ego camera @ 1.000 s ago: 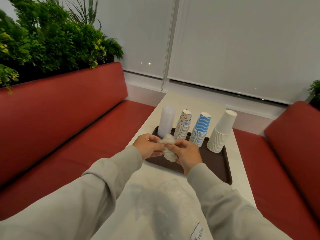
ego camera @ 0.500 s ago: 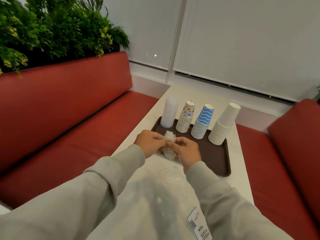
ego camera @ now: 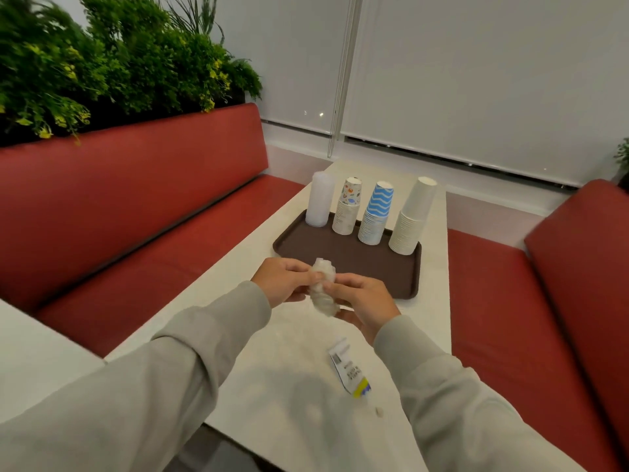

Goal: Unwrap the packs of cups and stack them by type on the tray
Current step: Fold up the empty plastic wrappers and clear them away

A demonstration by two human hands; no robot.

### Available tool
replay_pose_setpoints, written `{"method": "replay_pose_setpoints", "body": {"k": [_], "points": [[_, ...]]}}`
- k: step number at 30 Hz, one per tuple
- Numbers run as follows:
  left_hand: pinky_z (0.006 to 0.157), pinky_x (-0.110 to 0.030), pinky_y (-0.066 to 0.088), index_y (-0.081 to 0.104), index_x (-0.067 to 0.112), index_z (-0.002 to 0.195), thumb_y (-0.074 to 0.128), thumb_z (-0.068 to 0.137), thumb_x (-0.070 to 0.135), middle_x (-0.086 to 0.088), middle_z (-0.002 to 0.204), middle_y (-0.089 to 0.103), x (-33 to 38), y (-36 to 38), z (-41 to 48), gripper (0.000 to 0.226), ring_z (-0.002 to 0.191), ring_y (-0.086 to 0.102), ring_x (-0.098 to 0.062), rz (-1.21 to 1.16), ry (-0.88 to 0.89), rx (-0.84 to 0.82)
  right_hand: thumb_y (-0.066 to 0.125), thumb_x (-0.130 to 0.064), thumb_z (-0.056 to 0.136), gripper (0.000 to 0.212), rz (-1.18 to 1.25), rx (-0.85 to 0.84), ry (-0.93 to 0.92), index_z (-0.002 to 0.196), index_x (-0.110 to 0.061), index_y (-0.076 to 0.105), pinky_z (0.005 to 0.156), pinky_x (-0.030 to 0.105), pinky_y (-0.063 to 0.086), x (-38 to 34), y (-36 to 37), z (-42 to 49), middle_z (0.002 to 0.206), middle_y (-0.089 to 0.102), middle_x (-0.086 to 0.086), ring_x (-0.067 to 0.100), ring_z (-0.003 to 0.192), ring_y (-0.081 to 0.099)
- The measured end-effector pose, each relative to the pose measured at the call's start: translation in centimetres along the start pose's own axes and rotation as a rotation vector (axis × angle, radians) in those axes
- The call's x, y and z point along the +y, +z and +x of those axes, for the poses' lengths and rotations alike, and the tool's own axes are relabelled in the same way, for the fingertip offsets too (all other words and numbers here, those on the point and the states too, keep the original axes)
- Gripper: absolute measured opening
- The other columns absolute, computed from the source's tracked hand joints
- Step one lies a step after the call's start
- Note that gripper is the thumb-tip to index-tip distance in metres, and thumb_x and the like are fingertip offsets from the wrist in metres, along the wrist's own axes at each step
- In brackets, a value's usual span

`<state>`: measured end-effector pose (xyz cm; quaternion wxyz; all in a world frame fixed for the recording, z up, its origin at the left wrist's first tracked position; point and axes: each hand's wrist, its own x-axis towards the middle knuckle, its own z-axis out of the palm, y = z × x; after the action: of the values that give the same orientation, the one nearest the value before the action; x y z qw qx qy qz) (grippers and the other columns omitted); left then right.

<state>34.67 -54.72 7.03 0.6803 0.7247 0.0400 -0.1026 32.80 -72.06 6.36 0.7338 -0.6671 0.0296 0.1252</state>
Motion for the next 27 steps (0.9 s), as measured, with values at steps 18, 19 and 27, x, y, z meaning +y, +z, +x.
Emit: {"method": "replay_pose_setpoints", "body": {"k": [18,19,27], "points": [[0.074,-0.029,0.060,0.066,0.000,0.094,0.078,0.079,-0.002,-0.014,0.091,0.069,-13.4,12.4,-22.8,0.019,0.084,0.073,-0.023,-0.162,-0.315,-0.144,0.077,0.005,0.079,0.021,-0.025,-0.081,0.219,0.096,-0.002,0.067,0.064,0.031,0.057,14.2,-9.7,-23.1,0.087,0.068,0.014,0.022,0.075,0.069],[0.074,-0.029,0.060,0.066,0.000,0.095,0.077,0.079,-0.003,-0.014,0.091,0.070,-14.3,12.7,-23.5,0.019,0.084,0.073,-0.023,-0.160,-0.348,-0.165,0.079,0.004,0.078,0.022,-0.042,-0.083,0.249,0.096,-0.003,0.068,0.069,0.034,0.058,15.3,-10.1,-23.8,0.087,0.068,0.014,0.023,0.077,0.069],[0.067,-0.027,0.061,0.065,-0.001,0.095,0.071,0.082,-0.010,-0.016,0.089,0.068,-22.0,15.3,-25.8,0.017,0.073,0.072,-0.022,-0.190,-0.520,-0.144,0.075,0.007,0.080,0.019,-0.016,-0.004,0.407,0.088,-0.008,0.068,0.062,0.031,0.056,23.6,-11.3,-27.2,0.082,0.070,0.009,0.023,0.075,0.069]]}}
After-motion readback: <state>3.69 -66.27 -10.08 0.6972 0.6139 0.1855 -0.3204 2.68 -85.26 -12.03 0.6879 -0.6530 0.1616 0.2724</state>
